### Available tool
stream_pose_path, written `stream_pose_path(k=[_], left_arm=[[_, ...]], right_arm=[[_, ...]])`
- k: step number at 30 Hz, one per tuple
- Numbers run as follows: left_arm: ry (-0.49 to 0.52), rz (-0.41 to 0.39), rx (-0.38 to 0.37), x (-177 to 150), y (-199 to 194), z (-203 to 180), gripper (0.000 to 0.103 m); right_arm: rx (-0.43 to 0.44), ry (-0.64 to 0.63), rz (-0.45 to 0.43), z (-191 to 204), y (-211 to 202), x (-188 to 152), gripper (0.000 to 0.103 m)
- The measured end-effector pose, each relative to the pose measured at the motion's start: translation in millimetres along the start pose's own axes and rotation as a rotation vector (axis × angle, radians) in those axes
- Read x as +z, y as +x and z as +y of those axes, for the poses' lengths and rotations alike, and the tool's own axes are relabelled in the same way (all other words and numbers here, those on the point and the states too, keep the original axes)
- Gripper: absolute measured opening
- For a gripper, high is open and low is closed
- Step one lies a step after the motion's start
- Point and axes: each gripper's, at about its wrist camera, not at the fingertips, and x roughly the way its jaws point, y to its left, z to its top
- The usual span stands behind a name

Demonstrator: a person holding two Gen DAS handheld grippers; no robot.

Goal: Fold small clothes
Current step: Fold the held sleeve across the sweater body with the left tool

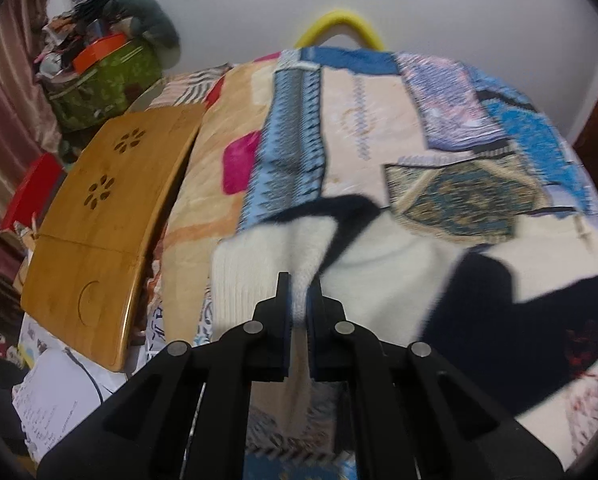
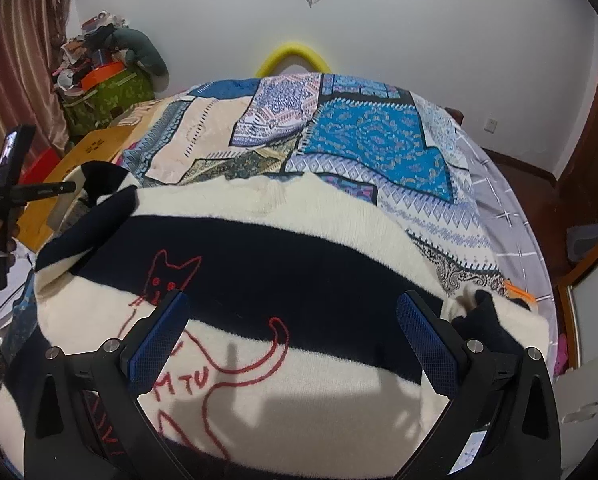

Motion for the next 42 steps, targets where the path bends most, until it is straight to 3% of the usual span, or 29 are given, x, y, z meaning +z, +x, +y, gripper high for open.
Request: stream_pose_path(k=[6,14,23,28,34,42], left_arm=[[0.013,-0.034,-0.132,11.9,-53.3,-29.5,0.005],[0.089,-0.089,-0.232,20.2,-112.0,-92.3,0.005],[0.18,-0.083,-0.35,17.3,-152.7,-178.8,0.005],[0.23,-0.065,-0.376,10.1,-155.3,-221.9,0.005],[0.223,0.02,-0.451,-1.2,-139.9,-263.9,0.005],[0.292,0.061,-0.441,-18.0,-132.4,-297.5,0.008]], right_arm=[[0.007,-0.006,-0.028,4.9,-14.5,2.1,0.103],[0.016,-0.003,-0.079,3.5,-39.7,1.4,0.103],[0.016,0.025,-0.113,-14.6,-58.5,-5.9,0.103],[0.034,0.064,-0.114,-28.5,-63.3,-11.8,0.103],[0.026,0.072,-0.102,-38.3,-65.8,-19.7,0.103],[0.016,0.075,-0.079,-47.7,-63.6,-26.9,0.103]])
